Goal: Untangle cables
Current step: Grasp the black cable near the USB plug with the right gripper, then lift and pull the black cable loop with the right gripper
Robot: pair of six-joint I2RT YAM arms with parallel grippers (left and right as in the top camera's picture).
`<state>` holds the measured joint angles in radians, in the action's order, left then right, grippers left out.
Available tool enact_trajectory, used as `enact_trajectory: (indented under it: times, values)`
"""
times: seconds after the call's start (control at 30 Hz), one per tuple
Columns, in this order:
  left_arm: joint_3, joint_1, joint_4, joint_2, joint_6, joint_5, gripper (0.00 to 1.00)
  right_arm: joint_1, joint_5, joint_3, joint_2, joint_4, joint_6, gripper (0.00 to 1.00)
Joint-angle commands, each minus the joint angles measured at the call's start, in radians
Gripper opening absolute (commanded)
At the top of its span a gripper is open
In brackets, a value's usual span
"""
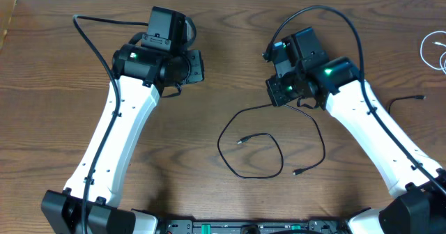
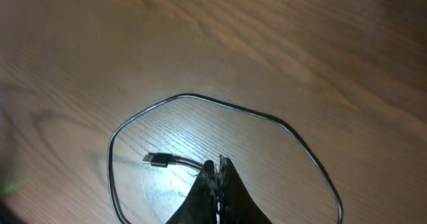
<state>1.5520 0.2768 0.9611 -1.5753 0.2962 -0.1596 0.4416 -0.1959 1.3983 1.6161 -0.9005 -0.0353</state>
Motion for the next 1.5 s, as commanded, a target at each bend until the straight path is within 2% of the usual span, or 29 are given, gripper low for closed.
enact_trajectory:
  times: [0.0,0.07,0.2,0.4,0.57,0.73,0.97,1.47]
  values:
    - [-0.017,0.003,-0.002,-0.005,-0.033,-0.012,0.13,0.000,-0.021,-0.006,0.004,-0.043,0.058,0.01]
    - [-0.017,0.003,-0.004,-0.005,-0.033,-0.012,0.16,0.006,-0.035,-0.026,0.014,-0.071,0.087,0.09]
    - [-0.017,0.003,-0.009,-0.005,-0.033,-0.012,0.17,0.032,-0.145,-0.102,0.036,-0.079,0.273,0.31]
    - [-0.017,0.003,-0.009,-0.005,-0.033,0.002,0.17,0.073,-0.222,-0.213,0.090,0.014,0.495,0.41]
    - [-0.017,-0.006,-0.008,-0.005,-0.033,0.048,0.17,0.123,-0.209,-0.272,0.154,0.137,0.614,0.40]
    - [-0.017,-0.021,-0.008,-0.005,-0.033,0.048,0.22,0.158,-0.173,-0.274,0.210,0.200,0.629,0.40]
    - [-0.017,-0.038,-0.008,-0.005,-0.033,0.048,0.22,0.169,-0.169,-0.275,0.283,0.202,0.704,0.39]
    - [-0.017,-0.038,-0.007,-0.005,-0.034,0.049,0.24,0.169,-0.169,-0.275,0.399,0.212,0.706,0.33]
